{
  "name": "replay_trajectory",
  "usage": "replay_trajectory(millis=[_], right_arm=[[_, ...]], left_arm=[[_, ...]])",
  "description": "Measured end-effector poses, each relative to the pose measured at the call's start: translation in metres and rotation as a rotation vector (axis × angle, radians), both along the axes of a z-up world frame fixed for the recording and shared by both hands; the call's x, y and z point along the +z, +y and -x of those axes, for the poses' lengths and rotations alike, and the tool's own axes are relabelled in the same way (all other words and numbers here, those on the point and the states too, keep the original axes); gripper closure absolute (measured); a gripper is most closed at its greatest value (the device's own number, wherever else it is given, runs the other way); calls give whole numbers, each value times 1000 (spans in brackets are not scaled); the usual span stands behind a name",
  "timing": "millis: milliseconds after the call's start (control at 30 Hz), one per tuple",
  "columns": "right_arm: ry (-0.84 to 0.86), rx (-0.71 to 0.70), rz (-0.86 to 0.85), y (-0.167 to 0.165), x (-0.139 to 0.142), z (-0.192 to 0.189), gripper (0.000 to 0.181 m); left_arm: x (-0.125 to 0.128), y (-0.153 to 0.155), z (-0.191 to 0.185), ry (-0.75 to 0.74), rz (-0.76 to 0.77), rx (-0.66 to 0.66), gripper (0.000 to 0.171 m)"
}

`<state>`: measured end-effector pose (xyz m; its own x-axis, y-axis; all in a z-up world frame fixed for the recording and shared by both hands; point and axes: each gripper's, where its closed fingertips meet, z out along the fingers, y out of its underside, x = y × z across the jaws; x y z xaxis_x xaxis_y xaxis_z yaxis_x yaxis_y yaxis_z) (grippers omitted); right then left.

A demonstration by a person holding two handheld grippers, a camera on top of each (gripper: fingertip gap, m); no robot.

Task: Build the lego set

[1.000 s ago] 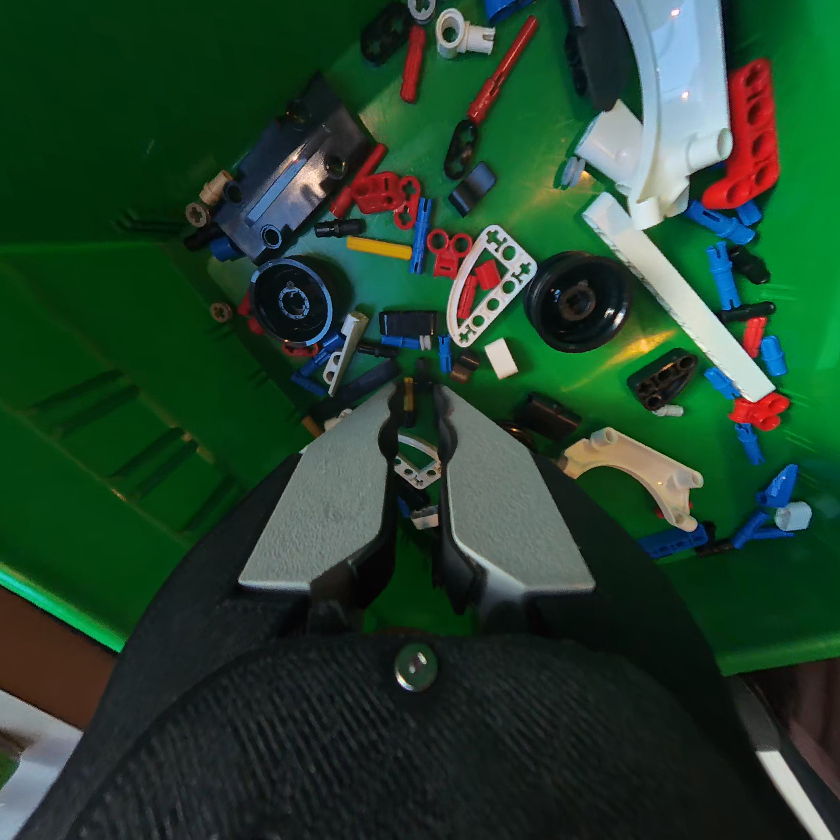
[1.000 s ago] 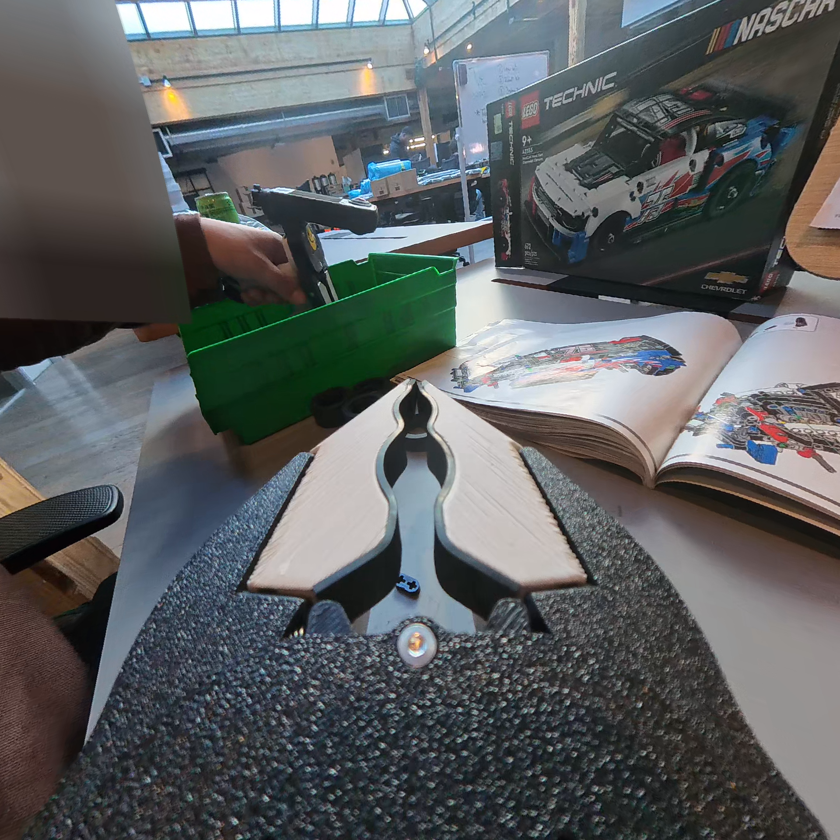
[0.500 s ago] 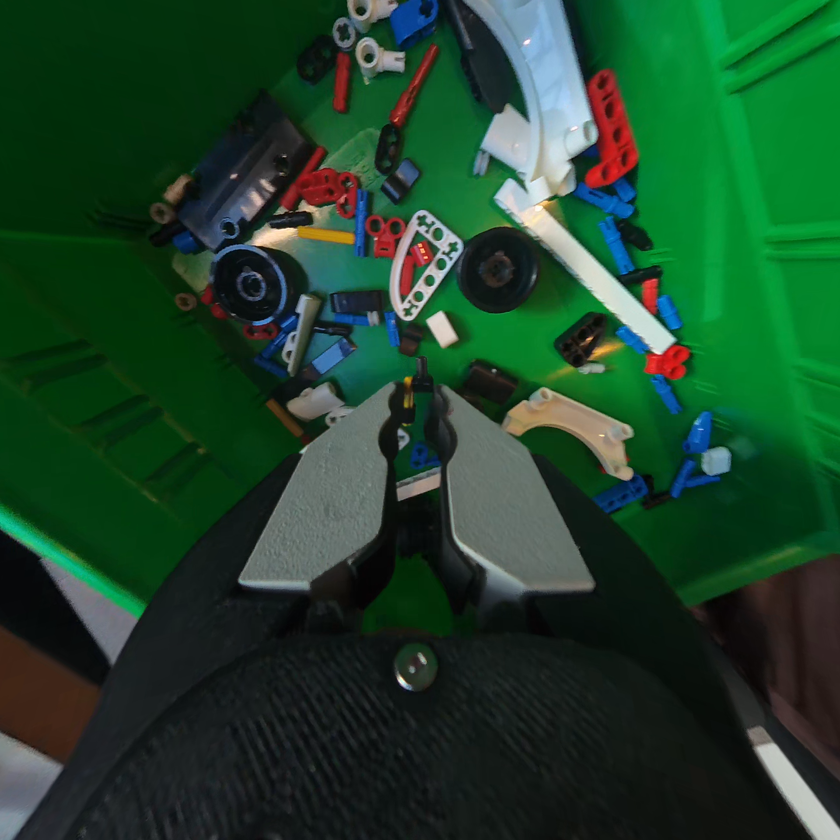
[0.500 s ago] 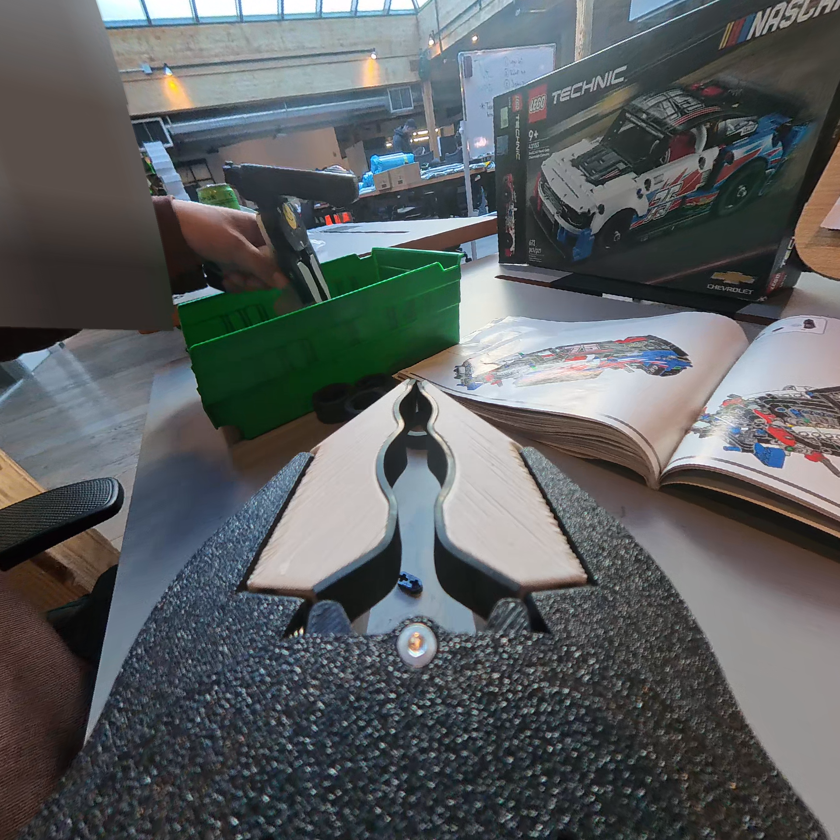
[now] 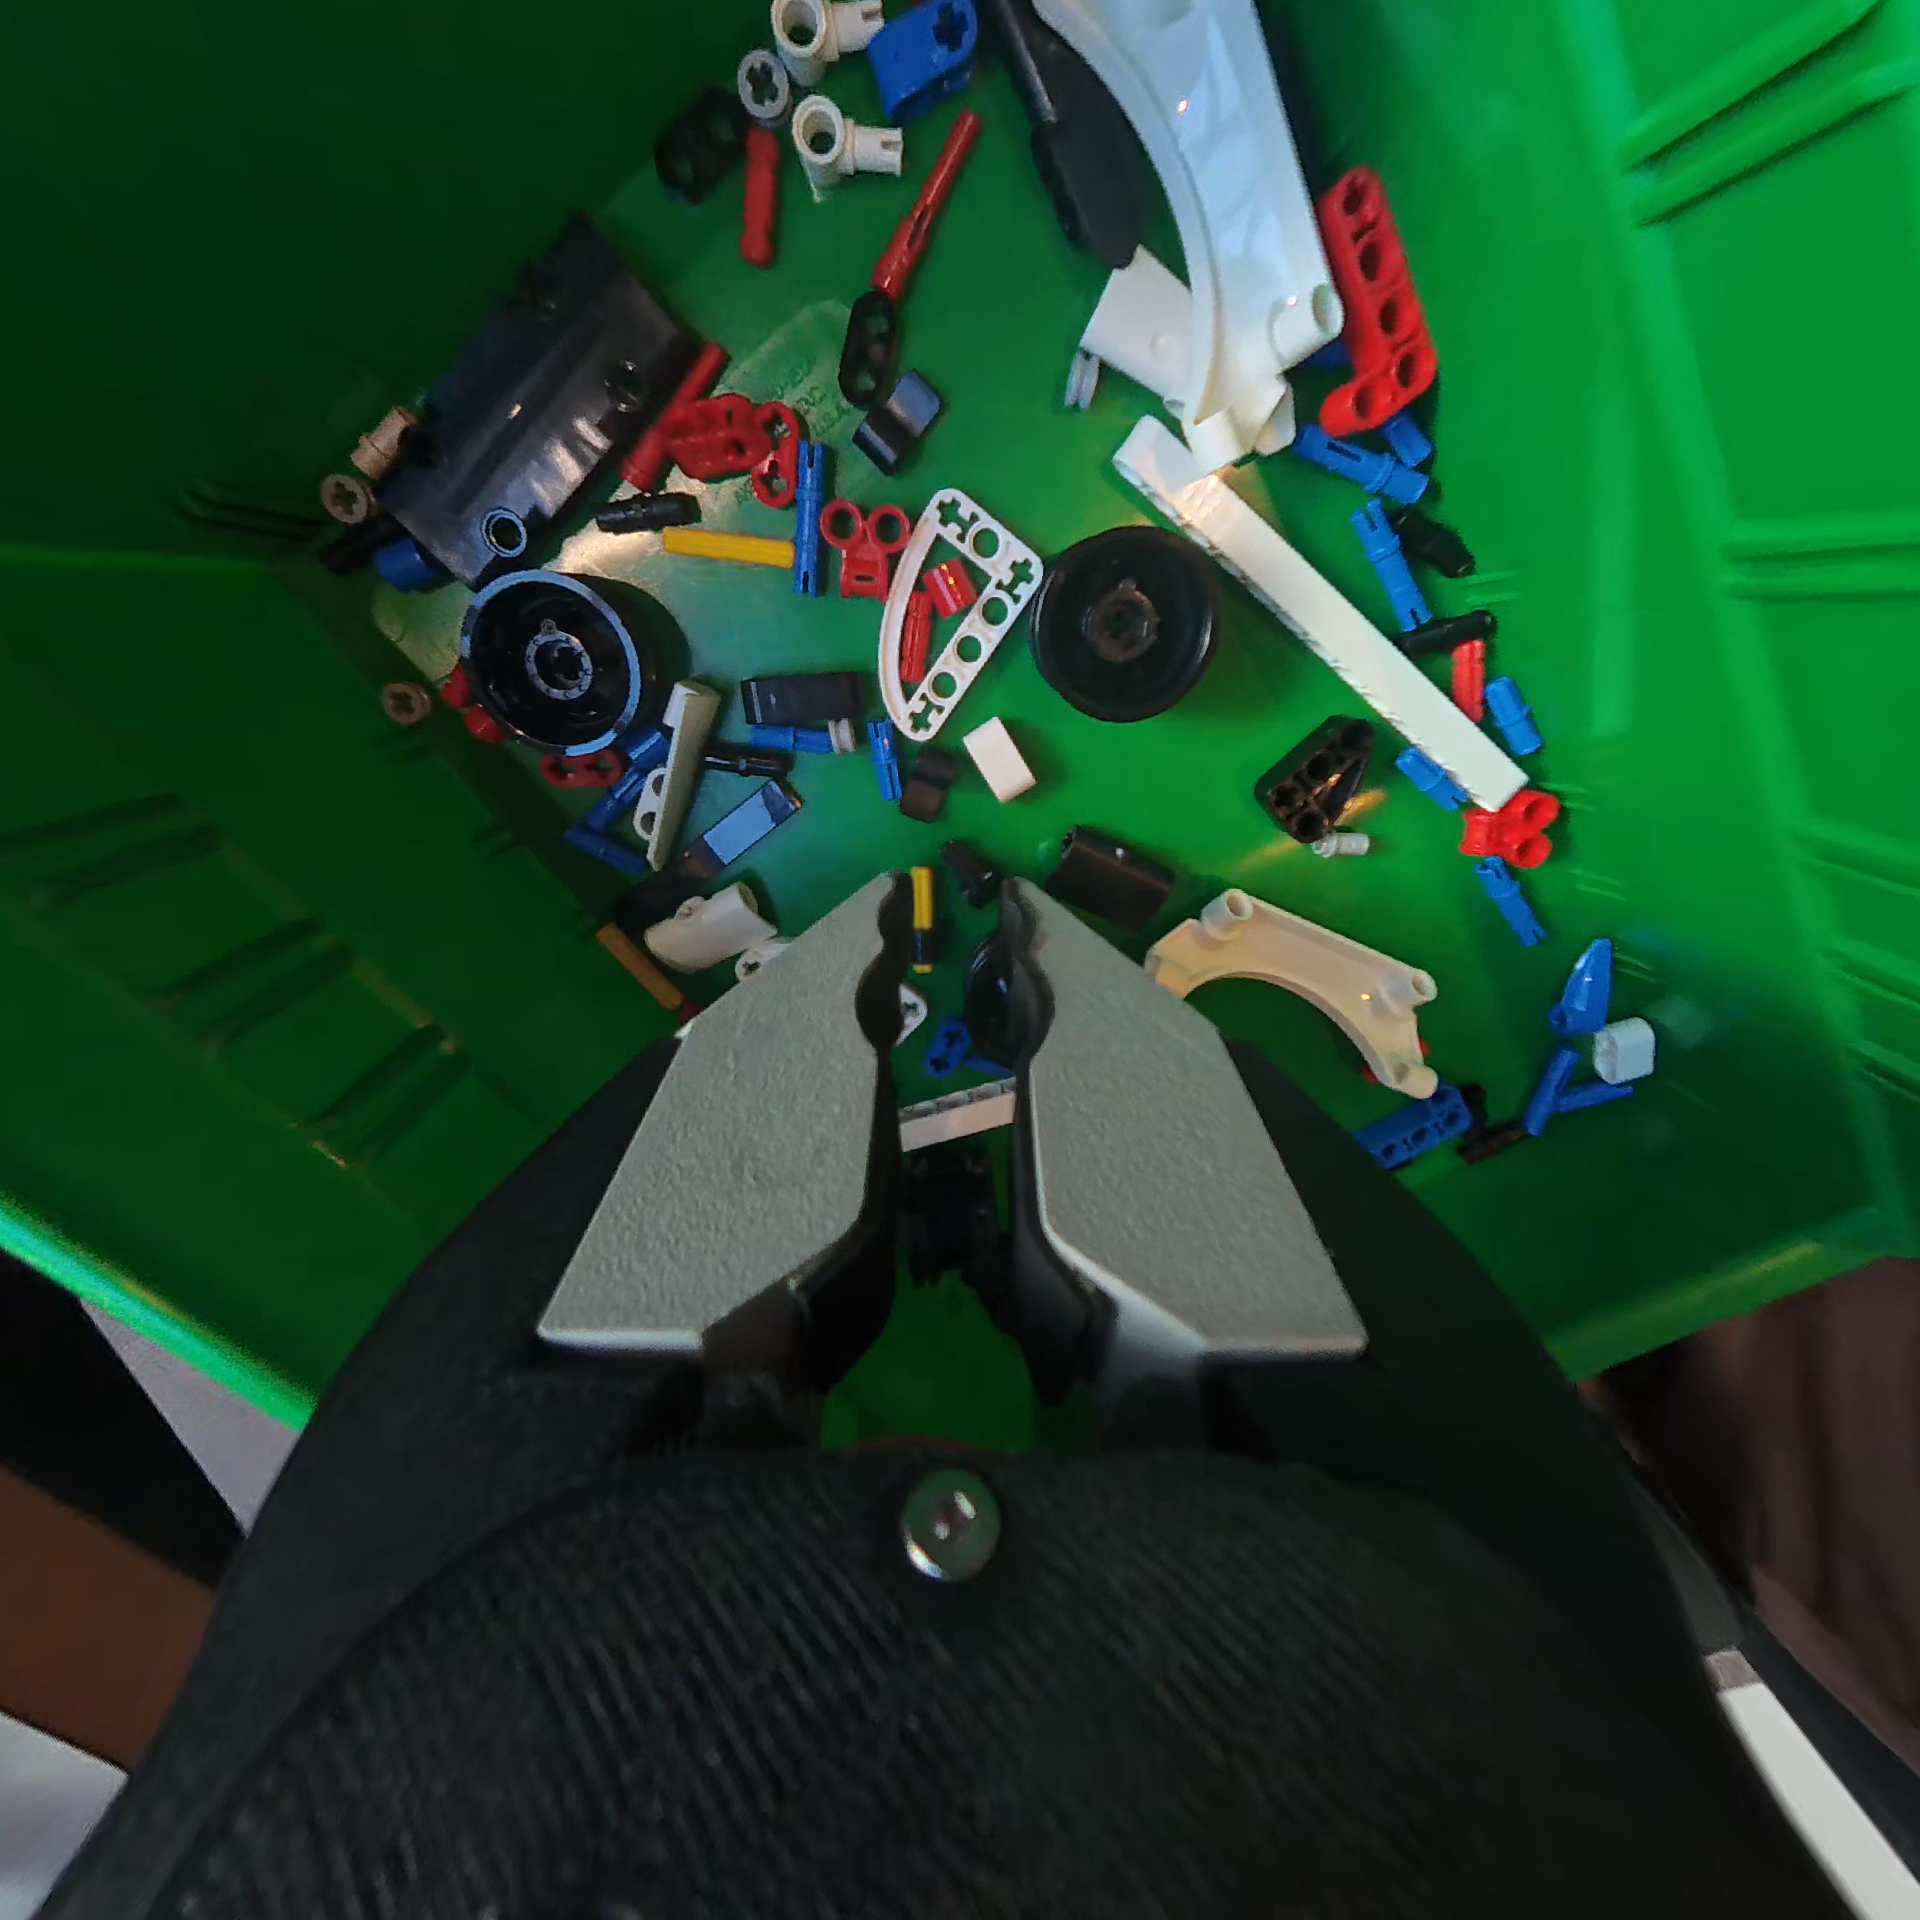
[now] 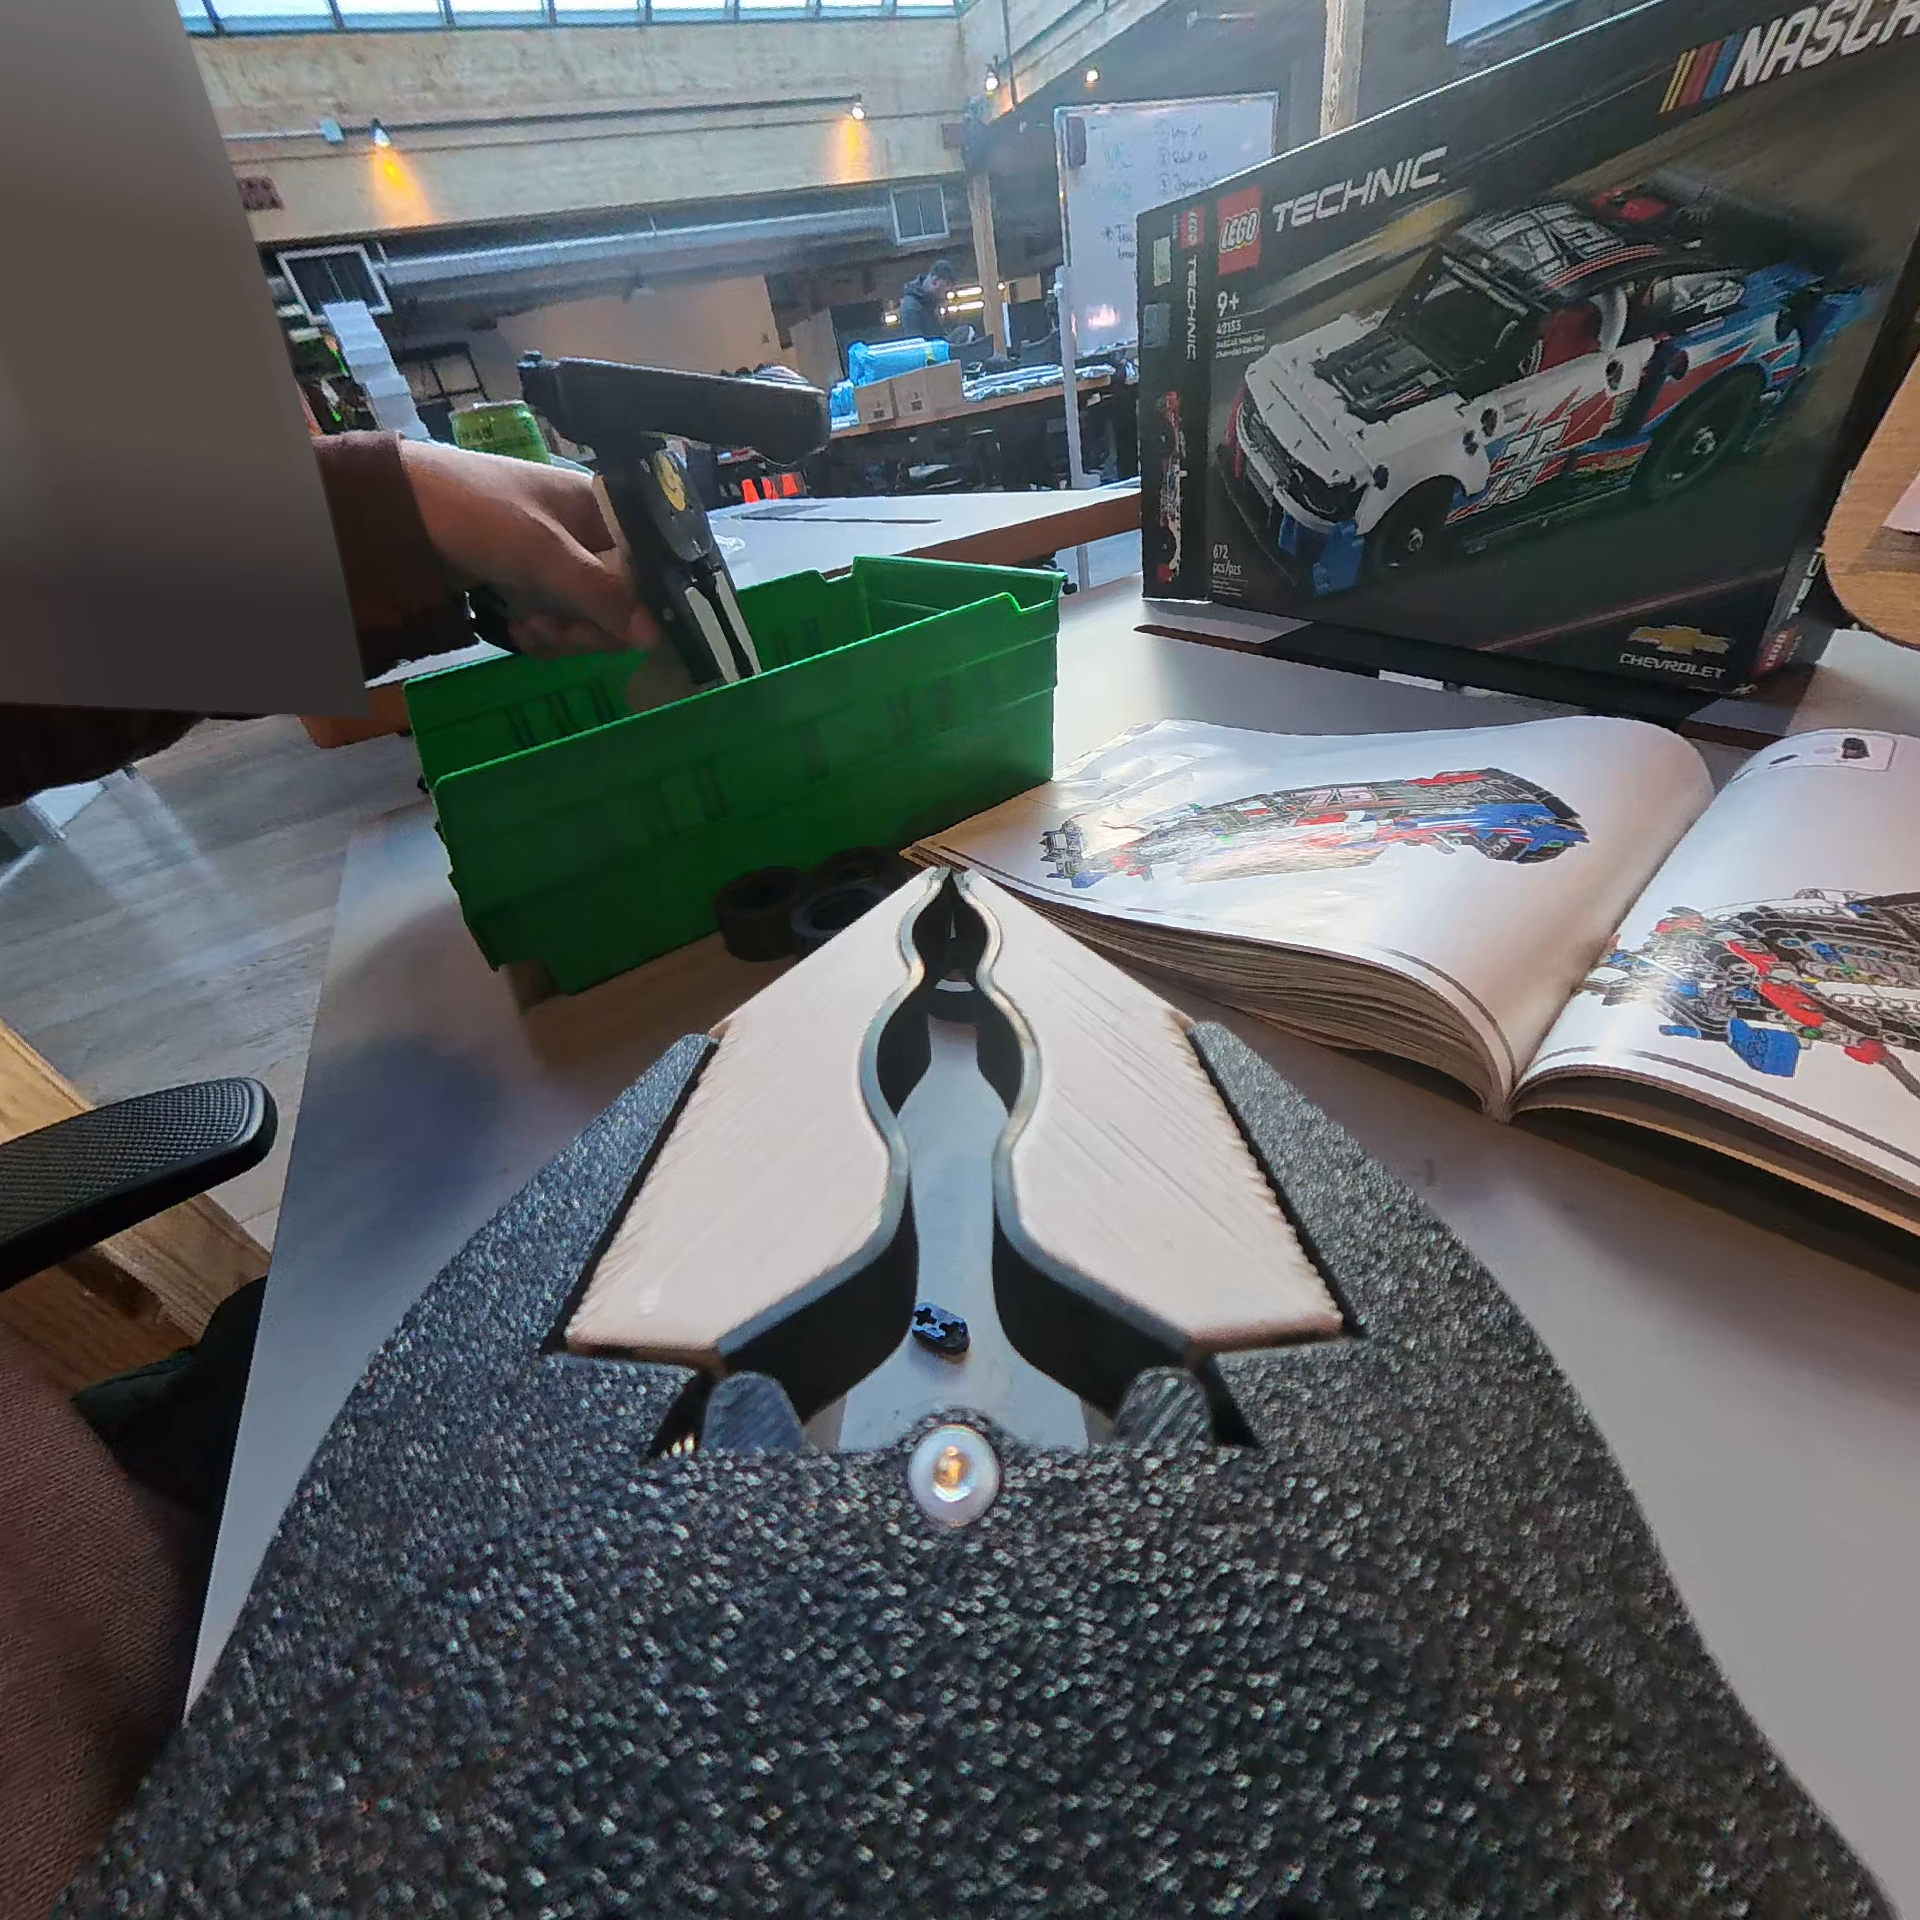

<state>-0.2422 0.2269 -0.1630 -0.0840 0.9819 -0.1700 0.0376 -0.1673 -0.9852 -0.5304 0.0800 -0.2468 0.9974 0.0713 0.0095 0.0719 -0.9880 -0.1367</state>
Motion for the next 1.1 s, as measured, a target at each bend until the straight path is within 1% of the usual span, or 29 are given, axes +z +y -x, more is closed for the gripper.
replay_trajectory(millis=[133, 267, 433, 533, 600, 733, 833, 933, 1000, 1100], right_arm=[[2, -1, 0, 0, 0, 0, 181], [2, -1, -1, 0, 0, 0, 181], [1, 4, 1, -1, 0, 0, 181], [1, 4, -4, -2, 0, 0, 181], [0, 4, -6, -2, 0, 0, 181], [-2, 4, -9, -2, 0, 0, 181], [-3, 2, -15, -2, 0, 0, 181], [-3, -3, -10, -1, 0, 0, 181], [3, -10, 0, 1, 0, 0, 181], [13, -24, 6, 4, 2, 0, 181]], left_arm=[[-10, -3, -4, -19, 42, 4, 158], [-17, -9, 1, 16, 84, 11, 158], [-18, -5, 1, 6, 73, 7, 161], [-18, -3, 1, 1, 68, 6, 159], [-18, -3, 3, 11, 66, 6, 163], [-15, -4, 3, 11, 58, 11, 163], [-3, -3, 3, 31, 25, 12, 163], [24, 4, -1, 82, -45, 9, 163], [50, 15, -16, 104, -126, -19, 163], [90, 35, -61, 137, -259, -116, 163]])
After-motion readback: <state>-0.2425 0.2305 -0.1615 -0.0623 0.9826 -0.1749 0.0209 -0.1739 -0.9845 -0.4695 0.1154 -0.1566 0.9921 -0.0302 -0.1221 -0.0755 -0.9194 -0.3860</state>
